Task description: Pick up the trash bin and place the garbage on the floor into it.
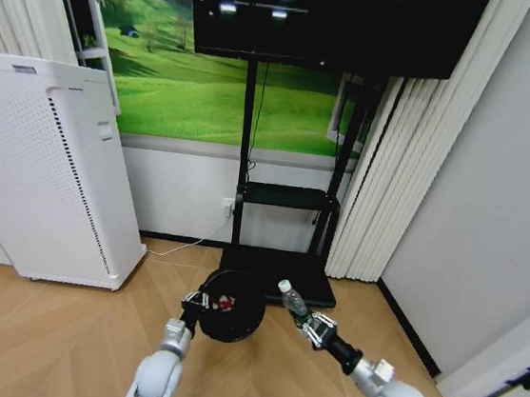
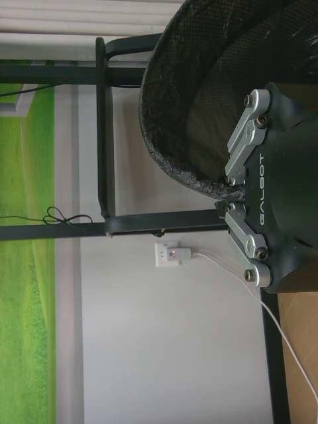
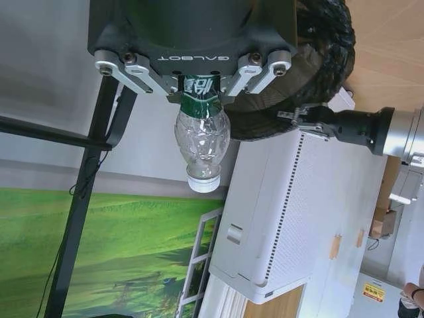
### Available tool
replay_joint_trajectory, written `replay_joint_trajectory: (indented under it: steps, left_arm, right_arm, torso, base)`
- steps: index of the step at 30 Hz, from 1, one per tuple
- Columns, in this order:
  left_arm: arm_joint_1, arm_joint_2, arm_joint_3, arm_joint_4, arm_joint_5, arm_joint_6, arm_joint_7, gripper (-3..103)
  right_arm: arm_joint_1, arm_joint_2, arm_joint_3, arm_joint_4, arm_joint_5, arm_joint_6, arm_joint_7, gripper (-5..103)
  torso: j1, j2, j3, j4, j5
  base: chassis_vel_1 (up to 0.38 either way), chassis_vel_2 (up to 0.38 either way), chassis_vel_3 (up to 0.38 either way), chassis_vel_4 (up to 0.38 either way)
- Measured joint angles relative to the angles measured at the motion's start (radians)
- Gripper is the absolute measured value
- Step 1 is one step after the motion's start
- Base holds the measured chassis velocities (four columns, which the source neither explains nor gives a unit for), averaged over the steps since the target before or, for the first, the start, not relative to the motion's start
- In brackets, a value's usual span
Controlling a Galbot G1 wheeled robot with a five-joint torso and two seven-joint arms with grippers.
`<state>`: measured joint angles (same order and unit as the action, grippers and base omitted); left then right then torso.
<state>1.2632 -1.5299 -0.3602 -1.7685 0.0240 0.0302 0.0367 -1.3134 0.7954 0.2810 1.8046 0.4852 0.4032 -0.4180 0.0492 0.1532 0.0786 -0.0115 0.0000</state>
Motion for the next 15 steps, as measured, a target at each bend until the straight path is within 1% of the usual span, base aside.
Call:
replay_joint_trajectory:
  steps: [4, 6, 15]
  left_arm:
    - [-0.006, -0.008, 0.014, 0.010, 0.005, 0.000, 0.000, 4]
    - [-0.017, -0.023, 0.035, 0.028, 0.016, 0.003, -0.001, 4]
    - [-0.030, -0.058, 0.090, 0.077, 0.053, 0.002, -0.001, 4]
  right_arm:
    - [0.027, 0.013, -0.032, -0.020, 0.000, -0.003, 0.003, 23]
    - [0.057, 0.035, -0.070, -0.053, -0.007, -0.005, 0.006, 23]
    - [0.109, 0.082, -0.137, -0.115, -0.022, -0.005, 0.014, 23]
  torso:
    - [0.000, 0.000, 0.000, 0.0000, 0.0000]
    - [0.000, 0.000, 0.000, -0.0001, -0.0001]
    - [0.000, 0.000, 0.000, -0.0002, 0.0000]
  base:
    - [0.000, 0.000, 0.000, 0.000]
    - [0.000, 0.000, 0.000, 0.000]
    - [0.000, 0.000, 0.000, 0.000]
